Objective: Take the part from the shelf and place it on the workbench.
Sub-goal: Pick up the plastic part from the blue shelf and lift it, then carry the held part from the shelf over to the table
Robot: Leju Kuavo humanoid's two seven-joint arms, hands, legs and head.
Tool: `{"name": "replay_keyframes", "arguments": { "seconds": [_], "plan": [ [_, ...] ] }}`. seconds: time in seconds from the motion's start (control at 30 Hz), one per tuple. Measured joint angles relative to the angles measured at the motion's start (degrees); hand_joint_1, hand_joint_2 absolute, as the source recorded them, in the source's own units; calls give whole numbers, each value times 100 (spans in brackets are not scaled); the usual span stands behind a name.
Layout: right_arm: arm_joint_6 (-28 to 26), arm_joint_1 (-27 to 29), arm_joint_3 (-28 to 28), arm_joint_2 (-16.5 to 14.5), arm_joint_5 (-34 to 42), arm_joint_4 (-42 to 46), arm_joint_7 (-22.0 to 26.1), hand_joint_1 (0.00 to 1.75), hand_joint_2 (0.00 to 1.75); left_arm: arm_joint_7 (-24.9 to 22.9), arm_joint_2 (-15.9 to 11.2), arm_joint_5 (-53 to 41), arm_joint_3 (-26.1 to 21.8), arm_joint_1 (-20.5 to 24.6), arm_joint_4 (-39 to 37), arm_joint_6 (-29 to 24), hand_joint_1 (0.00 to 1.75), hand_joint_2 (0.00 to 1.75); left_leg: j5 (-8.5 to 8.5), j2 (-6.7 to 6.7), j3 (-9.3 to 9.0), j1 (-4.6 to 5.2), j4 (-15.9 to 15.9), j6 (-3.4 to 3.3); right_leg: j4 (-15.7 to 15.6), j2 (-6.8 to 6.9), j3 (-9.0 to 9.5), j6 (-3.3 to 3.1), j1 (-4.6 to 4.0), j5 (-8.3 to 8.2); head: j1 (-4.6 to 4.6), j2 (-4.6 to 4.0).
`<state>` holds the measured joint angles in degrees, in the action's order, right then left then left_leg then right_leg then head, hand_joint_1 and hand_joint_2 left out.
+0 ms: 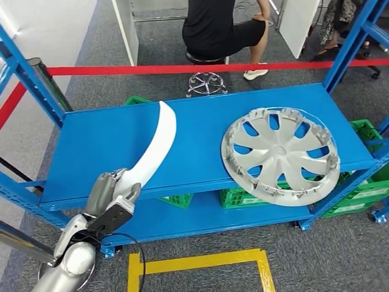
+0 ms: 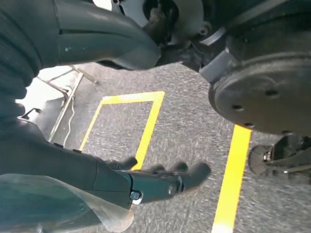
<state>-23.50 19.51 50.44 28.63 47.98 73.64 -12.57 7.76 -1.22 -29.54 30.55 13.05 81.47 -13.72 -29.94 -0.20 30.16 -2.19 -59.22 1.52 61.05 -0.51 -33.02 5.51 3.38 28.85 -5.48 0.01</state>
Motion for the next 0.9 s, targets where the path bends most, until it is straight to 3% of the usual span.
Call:
{"name": "replay_keyframes", "arguments": {
  "seconds": [0.07, 0.1, 0.2, 0.23, 0.27, 0.3, 0.4, 0.47, 0.53, 0.57, 0.6, 0.63, 0.7, 0.73, 0.77, 0.8, 0.83, 0.87, 0.9],
  "plan": [
    [-1, -6, 10, 5, 1, 1, 1, 0, 175, 0, -6, 2, -2, -1, 1, -1, 175, 175, -76, -5, 78, -17, -109, 35, 76, 8, -117, -141, -2, 9, 47, 0],
    [0, -7, 15, 7, 1, 1, 1, 0, 175, 0, -8, 3, -2, -1, 1, -1, 175, 175, -217, -3, 140, -28, -256, 37, 89, 14, -164, -191, -14, -11, 58, -1],
    [0, -11, 16, 12, 0, 2, 1, 0, 175, -1, -9, 4, -2, 0, 1, -1, 175, 175, -880, 7, 471, 11, -1230, -20, 86, 29, -287, -320, -98, -101, 94, -1],
    [0, -11, 17, 12, 0, 2, 1, 0, 175, -1, -10, 4, -2, -1, 1, -1, 175, 175, -1009, 7, 542, 49, -1509, -65, 85, 35, -330, -352, -144, -134, 97, -1],
    [0, -11, 18, 11, 0, 2, 1, 0, 175, -1, -11, 5, -2, -2, 1, 0, 175, 175, -1032, 6, 540, 98, -1625, -134, 85, 41, -372, -391, -198, -168, 98, -1],
    [0, -11, 19, 11, 0, 2, 1, 0, 175, -1, -13, 4, -2, -3, 1, 1, 175, 175, -945, 5, 444, 160, -1532, -234, 83, 44, -412, -429, -257, -206, 97, -1],
    [1, -13, 25, -6, 0, 9, 1, 0, 175, 0, -11, 3, -6, 6, 15, 0, 175, 175, -539, 23, -180, 421, -489, -676, 73, 48, -512, -509, -388, -334, 69, -1],
    [5, -11, 31, -11, 0, 16, 1, 0, 175, 1, -8, 3, -9, 22, 37, -2, 175, 175, -431, 56, -401, 546, -37, -811, 34, 63, -535, -483, -374, -436, 43, -1],
    [10, -13, 32, 3, 0, 15, 1, 0, 175, 1, -9, 4, -12, 35, 45, -2, 175, 175, -292, 69, -388, 563, 87, -768, -40, 79, -538, -425, -352, -552, 43, -1],
    [12, -17, 32, 5, 0, 16, 1, 0, 175, 0, -9, 4, -13, 38, 45, -1, 175, 175, -207, 76, -367, 545, 161, -745, -54, 77, -554, -399, -348, -545, 45, -1],
    [12, -18, 33, 6, 0, 16, 1, 0, 175, -1, -5, 4, -13, 38, 45, 0, 175, 175, -110, 83, -326, 520, 230, -726, -8, 70, -592, -372, -353, -433, 44, -1],
    [12, -19, 33, 8, 0, 17, 1, 0, 175, -1, 2, 4, -11, 37, 45, 1, 175, 175, -10, 91, -266, 489, 286, -705, 133, 60, -645, -339, -354, -212, 43, -1],
    [4, -19, 30, 10, 0, 15, 1, 0, 175, -1, 12, 4, -9, 32, 45, 2, 175, 175, 149, 100, -97, 461, 305, -685, 703, 50, -769, -261, -321, 358, 42, -1],
    [0, -20, 28, 11, 0, 14, 1, 0, 175, -1, 14, 3, -9, 28, 45, 3, 175, 175, 222, 103, 2, 450, 297, -667, 1030, 52, -803, -220, -301, 516, 42, -1],
    [-3, -21, 26, 11, 0, 13, 1, 0, 175, -1, 14, 4, -9, 24, 45, 3, 175, 175, 292, 107, 105, 437, 283, -648, 1264, 54, -789, -180, -278, 525, 44, -1],
    [-2, -20, 25, 12, 0, 13, 1, 0, 175, -1, 13, 4, -8, 21, 45, 3, 175, 175, 356, 109, 209, 421, 264, -624, 1342, 56, -704, -141, -255, 407, 43, -1],
    [-2, -20, 25, 12, 0, 13, 1, 0, 175, -1, 14, 4, -8, 19, 45, 3, 175, 175, 412, 111, 311, 401, 235, -594, 1225, 58, -523, -102, -230, 226, 42, -1],
    [-2, -22, 26, 12, 0, 13, 1, 0, 175, -1, 14, 5, -8, 19, 45, 3, 175, 175, 457, 111, 398, 384, 192, -561, 918, 59, -246, -62, -200, 92, 41, -1],
    [-2, -26, 26, 12, 0, 13, 1, 0, 175, -1, 14, 4, -9, 20, 46, 2, 175, 175, 492, 110, 476, 375, 135, -527, 496, 58, 86, -36, -189, 75, 35, -1]
  ]
}}
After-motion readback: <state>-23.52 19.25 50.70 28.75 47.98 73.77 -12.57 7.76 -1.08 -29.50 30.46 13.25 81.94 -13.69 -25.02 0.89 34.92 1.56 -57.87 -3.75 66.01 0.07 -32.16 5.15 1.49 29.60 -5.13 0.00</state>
